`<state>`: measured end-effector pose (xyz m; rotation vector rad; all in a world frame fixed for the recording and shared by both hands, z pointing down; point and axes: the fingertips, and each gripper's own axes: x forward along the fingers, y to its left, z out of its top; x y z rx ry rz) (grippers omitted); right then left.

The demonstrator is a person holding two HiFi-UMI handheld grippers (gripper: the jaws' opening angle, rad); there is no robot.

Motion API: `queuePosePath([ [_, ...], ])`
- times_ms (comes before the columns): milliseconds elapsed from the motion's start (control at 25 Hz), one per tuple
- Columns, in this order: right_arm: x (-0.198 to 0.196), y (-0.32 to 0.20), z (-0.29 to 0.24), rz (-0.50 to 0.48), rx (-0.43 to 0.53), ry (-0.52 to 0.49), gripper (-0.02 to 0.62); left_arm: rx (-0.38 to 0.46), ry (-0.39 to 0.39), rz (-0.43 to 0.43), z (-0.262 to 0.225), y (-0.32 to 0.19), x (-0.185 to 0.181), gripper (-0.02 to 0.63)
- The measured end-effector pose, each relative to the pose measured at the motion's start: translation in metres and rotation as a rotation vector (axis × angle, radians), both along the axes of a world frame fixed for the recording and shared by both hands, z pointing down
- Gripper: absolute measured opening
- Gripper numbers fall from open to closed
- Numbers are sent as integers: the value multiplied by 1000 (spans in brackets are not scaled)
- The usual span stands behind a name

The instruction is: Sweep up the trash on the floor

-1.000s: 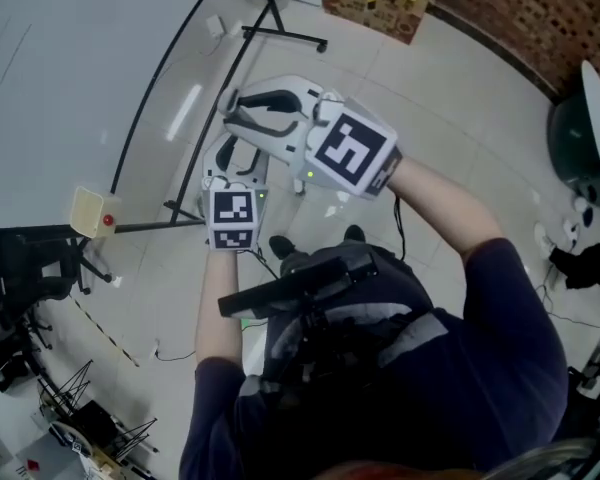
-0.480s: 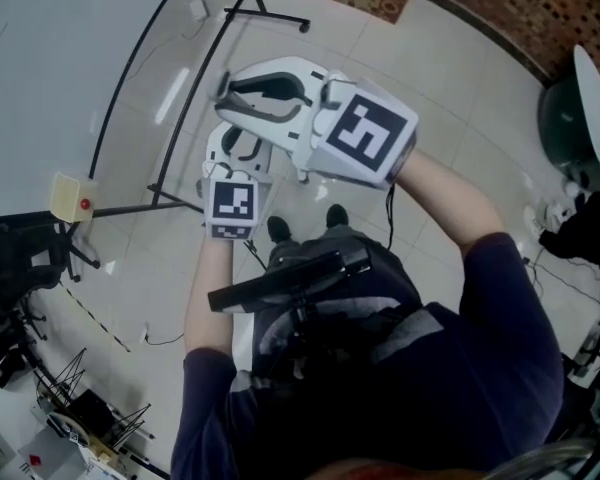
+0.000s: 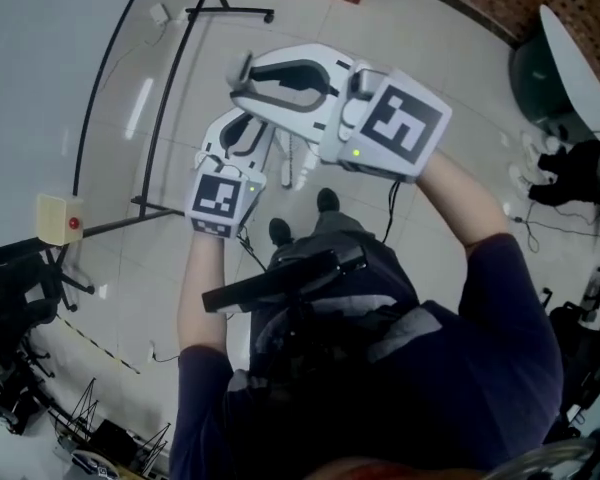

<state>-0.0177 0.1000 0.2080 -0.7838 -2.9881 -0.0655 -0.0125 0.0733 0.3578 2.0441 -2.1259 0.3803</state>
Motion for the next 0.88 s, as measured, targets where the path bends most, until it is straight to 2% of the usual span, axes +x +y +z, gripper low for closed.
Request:
queuePosePath([
  [160, 3, 20, 9, 65, 108, 3, 153, -24, -1, 110, 9, 24, 7, 92],
  [280, 2, 34, 17, 98, 86, 45, 274, -58, 2, 207, 18, 49, 12, 91],
  [360, 3, 44, 20, 84, 51, 64, 318, -74, 7, 273, 23, 62, 18, 91],
  [520, 11, 72, 11, 30, 21, 60, 316, -106, 11, 417, 30, 75, 37, 91],
  [560, 12, 79, 11, 11, 36, 68, 311, -110, 14, 440, 31, 78, 39, 91],
  [600, 13, 85, 13, -5, 59, 78, 279, -109, 20, 454, 30, 80, 40, 91],
  [720, 15, 95, 25, -17, 124, 110, 261, -103, 49, 473, 27, 86, 39, 89],
  [840, 15, 94, 31, 14, 132, 105, 135, -115, 74, 515, 26, 91, 39, 89],
  [880, 15, 93, 31, 20, 120, 96, 137, -122, 78, 530, 26, 91, 40, 90],
])
